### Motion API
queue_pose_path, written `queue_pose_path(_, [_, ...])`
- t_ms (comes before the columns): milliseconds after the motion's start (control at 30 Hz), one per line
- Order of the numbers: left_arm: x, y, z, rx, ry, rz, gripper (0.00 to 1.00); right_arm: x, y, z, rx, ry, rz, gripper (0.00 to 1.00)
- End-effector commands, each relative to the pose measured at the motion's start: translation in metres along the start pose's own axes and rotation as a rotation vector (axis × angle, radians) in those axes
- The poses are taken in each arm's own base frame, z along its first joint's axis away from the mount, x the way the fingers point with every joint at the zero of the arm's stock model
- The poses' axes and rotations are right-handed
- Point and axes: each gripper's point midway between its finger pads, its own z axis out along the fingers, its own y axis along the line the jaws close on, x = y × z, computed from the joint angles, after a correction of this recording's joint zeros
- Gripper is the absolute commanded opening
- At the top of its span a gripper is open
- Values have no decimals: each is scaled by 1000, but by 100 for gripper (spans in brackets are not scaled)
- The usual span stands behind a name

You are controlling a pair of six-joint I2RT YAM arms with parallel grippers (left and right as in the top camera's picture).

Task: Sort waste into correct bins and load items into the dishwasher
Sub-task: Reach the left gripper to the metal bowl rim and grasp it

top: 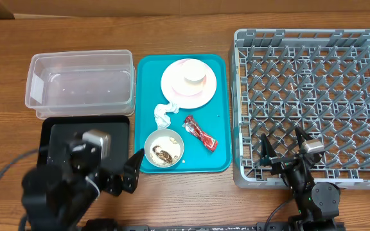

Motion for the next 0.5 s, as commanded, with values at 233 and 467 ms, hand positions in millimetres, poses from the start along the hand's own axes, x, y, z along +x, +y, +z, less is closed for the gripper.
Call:
queue_pose_path(233, [-30,-51,26,430,103,-98,100,1,-3,0,13,-9,4,100])
queue_pose_path(467, [-33,-57,29,490,116,-140,100,1,-3,0,13,-9,4,100])
